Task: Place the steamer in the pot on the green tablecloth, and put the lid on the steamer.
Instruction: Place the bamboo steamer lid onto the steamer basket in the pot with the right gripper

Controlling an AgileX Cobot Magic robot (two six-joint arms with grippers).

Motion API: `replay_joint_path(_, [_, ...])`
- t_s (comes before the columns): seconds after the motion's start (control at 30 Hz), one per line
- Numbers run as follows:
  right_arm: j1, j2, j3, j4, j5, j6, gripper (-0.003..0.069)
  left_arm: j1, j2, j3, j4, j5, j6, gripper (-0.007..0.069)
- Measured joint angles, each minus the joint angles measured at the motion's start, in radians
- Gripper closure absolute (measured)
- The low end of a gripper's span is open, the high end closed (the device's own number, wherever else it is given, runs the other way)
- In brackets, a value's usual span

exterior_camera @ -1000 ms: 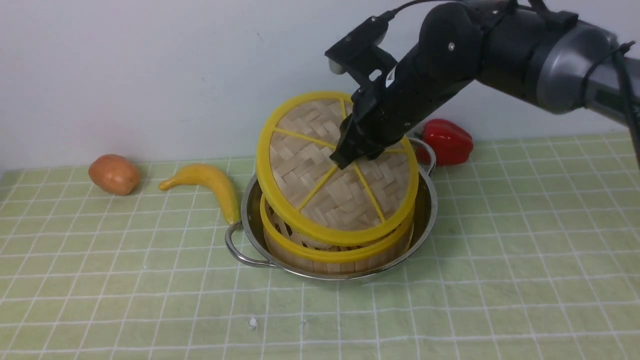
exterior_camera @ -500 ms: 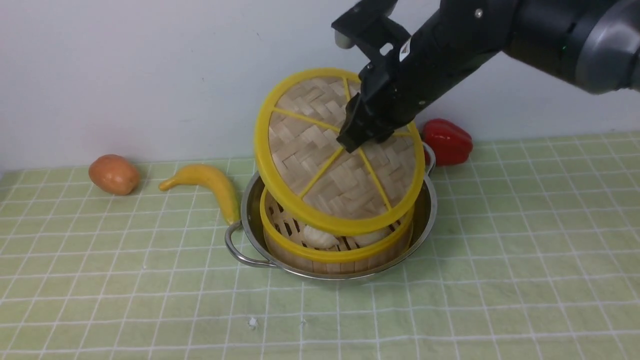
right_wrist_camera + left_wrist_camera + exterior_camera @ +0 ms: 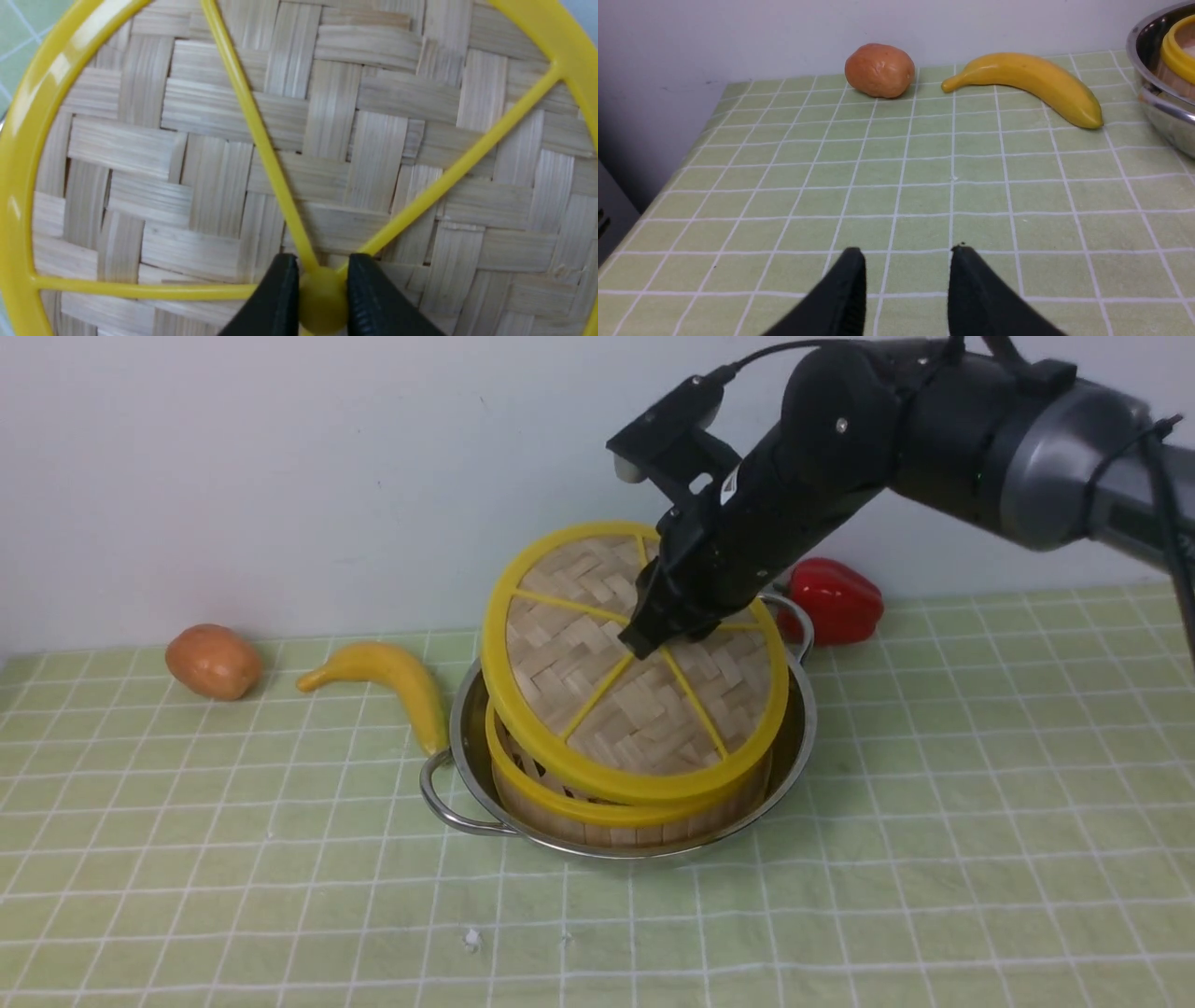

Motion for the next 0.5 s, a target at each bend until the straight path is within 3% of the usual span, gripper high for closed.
replay_joint_path(0.5, [0.000, 0.056, 0.000, 0.015, -0.062, -0.015, 0.0512, 0.000, 0.000, 0.000, 0.000, 0.000, 0.000, 0.0382])
